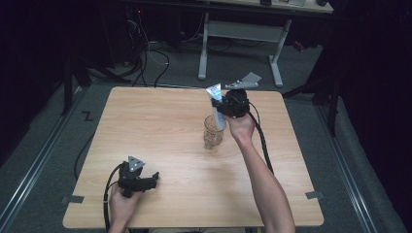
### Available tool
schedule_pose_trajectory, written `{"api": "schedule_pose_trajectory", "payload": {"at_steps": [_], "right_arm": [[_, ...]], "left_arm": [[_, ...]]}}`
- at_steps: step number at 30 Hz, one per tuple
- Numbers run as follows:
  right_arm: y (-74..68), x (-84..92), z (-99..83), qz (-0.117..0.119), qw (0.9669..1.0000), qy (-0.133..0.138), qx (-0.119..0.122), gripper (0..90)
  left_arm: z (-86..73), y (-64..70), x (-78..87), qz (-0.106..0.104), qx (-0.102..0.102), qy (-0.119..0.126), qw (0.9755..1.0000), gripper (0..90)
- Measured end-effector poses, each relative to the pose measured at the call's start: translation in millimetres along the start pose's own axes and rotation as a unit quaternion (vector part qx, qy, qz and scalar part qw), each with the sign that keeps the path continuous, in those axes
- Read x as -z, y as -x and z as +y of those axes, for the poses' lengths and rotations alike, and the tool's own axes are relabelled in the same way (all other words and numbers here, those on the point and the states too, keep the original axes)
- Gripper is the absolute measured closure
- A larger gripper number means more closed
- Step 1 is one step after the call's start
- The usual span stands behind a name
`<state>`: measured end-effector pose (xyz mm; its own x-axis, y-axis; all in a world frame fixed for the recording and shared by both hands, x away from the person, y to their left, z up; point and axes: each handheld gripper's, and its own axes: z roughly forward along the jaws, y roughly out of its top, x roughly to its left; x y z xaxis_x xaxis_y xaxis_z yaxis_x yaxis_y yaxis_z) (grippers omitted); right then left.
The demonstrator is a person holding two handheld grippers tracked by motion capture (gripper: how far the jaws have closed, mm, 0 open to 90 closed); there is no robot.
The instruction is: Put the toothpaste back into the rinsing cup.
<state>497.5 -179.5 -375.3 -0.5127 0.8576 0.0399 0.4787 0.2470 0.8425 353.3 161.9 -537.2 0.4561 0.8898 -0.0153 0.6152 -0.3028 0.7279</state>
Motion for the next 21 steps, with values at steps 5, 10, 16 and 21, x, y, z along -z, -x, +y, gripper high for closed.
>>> {"api": "schedule_pose_trajectory", "payload": {"at_steps": [5, 10, 16, 21], "right_arm": [[-2.2, -2.5, -1.1, 0.002, 1.0, 0.005, 0.008, 64.5], [-5.6, -6.7, -2.4, 0.003, 0.9999, 0.0, 0.012, 64.4], [-6.5, -13.7, -7.0, 0.006, 0.9999, -0.009, 0.011, 64.1], [-4.7, -18.0, -10.6, 0.004, 0.9998, -0.019, 0.009, 64.0]], "left_arm": [[0.0, 0.0, 0.0, 0.0, 0.0, 0.0, 1.0, 15.0], [-0.1, 0.0, 0.1, 0.0, 0.0, 0.0, 1.0, 15.0], [-0.1, 0.0, 0.1, 0.0, 0.0, 0.0, 1.0, 15.0], [-0.2, 0.0, 0.2, -0.001, 0.0, 0.0, 1.0, 15.0]]}}
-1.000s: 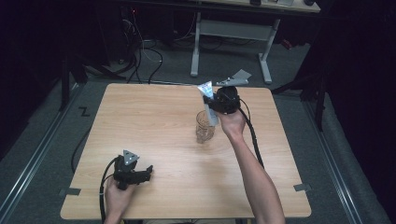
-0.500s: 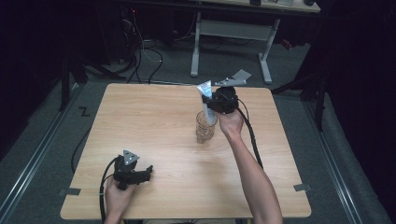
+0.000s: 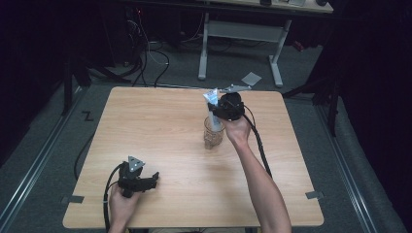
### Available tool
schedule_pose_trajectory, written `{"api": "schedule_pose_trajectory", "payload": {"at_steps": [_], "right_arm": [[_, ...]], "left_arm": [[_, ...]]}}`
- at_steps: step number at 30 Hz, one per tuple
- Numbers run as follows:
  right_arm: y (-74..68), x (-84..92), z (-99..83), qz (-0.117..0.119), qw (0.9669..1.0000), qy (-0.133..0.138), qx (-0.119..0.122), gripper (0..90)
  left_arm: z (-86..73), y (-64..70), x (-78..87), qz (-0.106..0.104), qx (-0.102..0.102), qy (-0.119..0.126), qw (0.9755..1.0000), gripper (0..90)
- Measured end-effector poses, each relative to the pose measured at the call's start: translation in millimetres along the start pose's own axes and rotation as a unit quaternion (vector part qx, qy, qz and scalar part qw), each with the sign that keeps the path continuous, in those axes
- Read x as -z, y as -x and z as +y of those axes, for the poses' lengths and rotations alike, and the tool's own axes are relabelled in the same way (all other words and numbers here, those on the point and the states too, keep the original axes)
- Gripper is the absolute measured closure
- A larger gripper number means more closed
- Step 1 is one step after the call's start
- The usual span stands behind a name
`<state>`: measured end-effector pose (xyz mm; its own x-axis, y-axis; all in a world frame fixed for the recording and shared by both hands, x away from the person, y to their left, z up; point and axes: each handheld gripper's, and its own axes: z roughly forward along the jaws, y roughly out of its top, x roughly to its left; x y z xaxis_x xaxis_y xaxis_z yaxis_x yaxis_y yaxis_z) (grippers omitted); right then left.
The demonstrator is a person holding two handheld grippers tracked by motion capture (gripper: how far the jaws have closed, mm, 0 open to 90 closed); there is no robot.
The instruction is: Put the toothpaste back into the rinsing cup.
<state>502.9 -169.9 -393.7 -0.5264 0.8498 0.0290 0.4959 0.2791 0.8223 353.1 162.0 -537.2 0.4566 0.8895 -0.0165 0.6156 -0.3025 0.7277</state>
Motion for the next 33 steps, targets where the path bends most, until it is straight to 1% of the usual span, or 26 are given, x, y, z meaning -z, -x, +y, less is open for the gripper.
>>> {"api": "schedule_pose_trajectory", "payload": {"at_steps": [5, 8, 9, 19, 21, 33], "right_arm": [[1.3, -0.2, -3.1, -0.001, 1.0, -0.008, -0.001, 63.9], [2.4, -0.8, -4.7, 0.0, 1.0, -0.008, 0.0, 63.9], [2.3, -1.0, -5.5, 0.001, 0.9999, -0.011, -0.004, 63.8], [0.1, -4.7, -9.0, 0.002, 0.9998, -0.022, 0.002, 63.6], [-0.1, -5.6, -9.4, 0.002, 0.9997, -0.023, 0.007, 63.6], [-1.4, -9.2, -13.1, 0.005, 0.9993, -0.036, 0.01, 63.5]], "left_arm": [[0.0, 0.0, 0.0, 0.0, 0.0, 0.0, 1.0, 15.0], [0.0, 0.0, 0.0, 0.0, 0.0, 0.0, 1.0, 15.0], [0.0, 0.0, 0.0, 0.0, 0.0, 0.0, 1.0, 15.0], [0.0, 0.0, 0.0, 0.0, 0.0, 0.0, 1.0, 15.0], [0.0, 0.0, 0.0, 0.0, 0.0, 0.0, 1.0, 15.0], [0.0, 0.1, -0.1, 0.0, 0.0, 0.001, 1.0, 15.0]]}}
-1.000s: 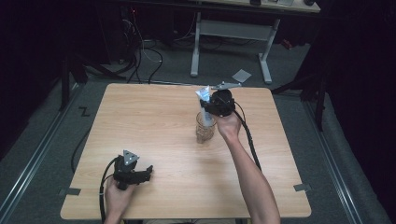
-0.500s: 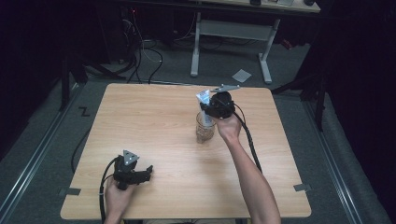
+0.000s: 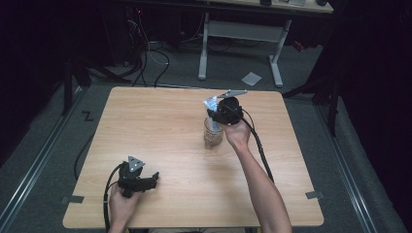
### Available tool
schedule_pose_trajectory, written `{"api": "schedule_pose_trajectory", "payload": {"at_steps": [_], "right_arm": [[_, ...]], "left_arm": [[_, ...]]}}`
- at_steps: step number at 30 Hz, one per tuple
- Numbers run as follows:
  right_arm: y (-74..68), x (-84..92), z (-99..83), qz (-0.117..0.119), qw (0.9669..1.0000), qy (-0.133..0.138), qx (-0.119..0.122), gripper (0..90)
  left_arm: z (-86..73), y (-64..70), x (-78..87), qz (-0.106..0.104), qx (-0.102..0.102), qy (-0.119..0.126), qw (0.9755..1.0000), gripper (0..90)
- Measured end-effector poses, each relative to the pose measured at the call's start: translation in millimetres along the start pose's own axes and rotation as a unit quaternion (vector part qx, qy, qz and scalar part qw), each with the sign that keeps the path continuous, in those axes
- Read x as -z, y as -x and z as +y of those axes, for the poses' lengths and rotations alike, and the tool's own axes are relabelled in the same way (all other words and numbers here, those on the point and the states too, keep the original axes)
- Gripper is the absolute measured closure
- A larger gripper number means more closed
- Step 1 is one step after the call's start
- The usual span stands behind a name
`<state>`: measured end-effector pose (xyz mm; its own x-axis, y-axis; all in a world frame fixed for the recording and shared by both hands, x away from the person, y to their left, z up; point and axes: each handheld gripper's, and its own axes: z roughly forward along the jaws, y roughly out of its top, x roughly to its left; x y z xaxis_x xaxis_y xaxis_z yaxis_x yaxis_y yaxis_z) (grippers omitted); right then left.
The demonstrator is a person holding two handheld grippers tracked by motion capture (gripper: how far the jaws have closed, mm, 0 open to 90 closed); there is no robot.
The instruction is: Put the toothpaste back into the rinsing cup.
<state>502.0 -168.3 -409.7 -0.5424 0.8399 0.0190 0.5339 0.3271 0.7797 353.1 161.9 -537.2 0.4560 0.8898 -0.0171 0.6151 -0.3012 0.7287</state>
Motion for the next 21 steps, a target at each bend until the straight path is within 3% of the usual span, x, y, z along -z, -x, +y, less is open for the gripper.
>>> {"api": "schedule_pose_trajectory", "payload": {"at_steps": [21], "right_arm": [[4.8, -3.3, -11.0, -0.001, 0.9998, -0.015, -0.009, 63.1]], "left_arm": [[0.1, 0.1, -0.2, 0.0, 0.0, 0.0, 1.0, 14.9]]}}
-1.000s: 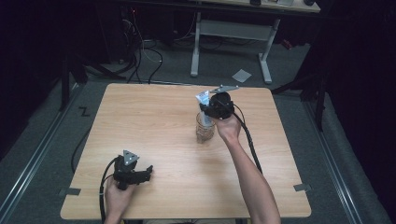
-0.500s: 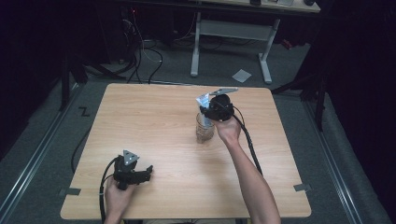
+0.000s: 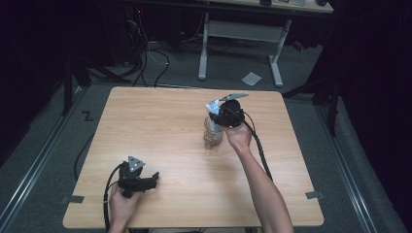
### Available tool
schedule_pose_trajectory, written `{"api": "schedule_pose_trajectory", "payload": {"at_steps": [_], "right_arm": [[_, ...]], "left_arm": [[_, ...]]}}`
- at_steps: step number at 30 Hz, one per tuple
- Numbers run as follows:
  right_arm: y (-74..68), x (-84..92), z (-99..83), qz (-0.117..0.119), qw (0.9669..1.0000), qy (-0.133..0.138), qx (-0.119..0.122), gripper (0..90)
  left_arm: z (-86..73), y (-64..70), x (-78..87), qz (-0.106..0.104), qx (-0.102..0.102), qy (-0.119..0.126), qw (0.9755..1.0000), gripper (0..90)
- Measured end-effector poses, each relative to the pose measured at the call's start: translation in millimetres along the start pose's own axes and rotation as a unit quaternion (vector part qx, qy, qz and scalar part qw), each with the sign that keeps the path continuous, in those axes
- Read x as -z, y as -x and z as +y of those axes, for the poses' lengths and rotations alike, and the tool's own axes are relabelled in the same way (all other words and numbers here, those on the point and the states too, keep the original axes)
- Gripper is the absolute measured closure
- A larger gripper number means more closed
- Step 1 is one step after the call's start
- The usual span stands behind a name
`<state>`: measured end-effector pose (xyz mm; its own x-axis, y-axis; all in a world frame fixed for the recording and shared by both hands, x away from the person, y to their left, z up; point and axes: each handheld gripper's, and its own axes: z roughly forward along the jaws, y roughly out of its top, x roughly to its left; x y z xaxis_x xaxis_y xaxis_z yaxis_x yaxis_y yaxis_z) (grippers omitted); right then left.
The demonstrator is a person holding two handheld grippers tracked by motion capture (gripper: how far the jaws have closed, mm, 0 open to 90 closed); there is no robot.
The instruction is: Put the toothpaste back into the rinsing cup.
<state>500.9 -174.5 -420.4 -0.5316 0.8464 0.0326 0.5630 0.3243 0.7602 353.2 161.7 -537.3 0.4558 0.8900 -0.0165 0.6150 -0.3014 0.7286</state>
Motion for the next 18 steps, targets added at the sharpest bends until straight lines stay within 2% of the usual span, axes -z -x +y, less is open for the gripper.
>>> {"api": "schedule_pose_trajectory", "payload": {"at_steps": [6, 18], "right_arm": [[-0.6, -3.0, -1.8, -0.002, 1.0, -0.005, 0.001, 62.7], [-9.2, -9.7, -3.8, -0.004, 0.9996, -0.017, 0.02, 61.7]], "left_arm": [[0.0, 0.0, 0.0, 0.0, 0.0, 0.0, 1.0, 14.9], [0.1, -0.1, 0.0, 0.0, -0.001, 0.0, 1.0, 14.9]]}}
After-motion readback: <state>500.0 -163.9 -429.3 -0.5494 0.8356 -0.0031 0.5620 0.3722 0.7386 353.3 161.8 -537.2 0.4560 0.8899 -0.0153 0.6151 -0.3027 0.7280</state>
